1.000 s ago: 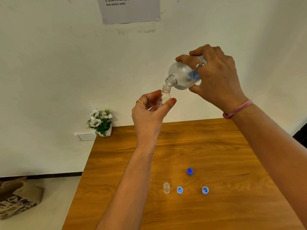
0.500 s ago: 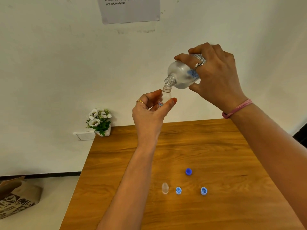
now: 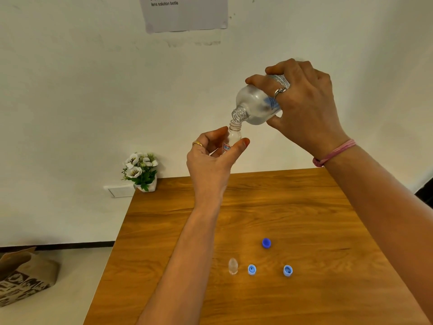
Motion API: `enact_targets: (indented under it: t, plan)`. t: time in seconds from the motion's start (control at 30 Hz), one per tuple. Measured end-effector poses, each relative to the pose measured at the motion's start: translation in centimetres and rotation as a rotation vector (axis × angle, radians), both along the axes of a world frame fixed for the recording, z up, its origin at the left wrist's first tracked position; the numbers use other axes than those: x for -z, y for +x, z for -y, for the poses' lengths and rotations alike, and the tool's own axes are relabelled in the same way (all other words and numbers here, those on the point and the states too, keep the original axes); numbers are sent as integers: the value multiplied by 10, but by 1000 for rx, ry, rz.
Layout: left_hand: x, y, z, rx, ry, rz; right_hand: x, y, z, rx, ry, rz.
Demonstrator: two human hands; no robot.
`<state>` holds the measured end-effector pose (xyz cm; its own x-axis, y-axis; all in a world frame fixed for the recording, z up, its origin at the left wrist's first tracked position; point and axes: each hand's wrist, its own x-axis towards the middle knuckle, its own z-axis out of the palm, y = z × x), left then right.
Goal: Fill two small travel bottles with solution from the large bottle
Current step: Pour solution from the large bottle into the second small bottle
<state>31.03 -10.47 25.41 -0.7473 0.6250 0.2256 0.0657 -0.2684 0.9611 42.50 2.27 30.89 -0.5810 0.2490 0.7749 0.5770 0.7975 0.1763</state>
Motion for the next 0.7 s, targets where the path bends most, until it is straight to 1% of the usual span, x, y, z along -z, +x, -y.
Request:
enact_targets:
  t: [0.7]
  plan:
    - [1,-4,-10,-1,24,-8,-2,-6,-8,17,23,6]
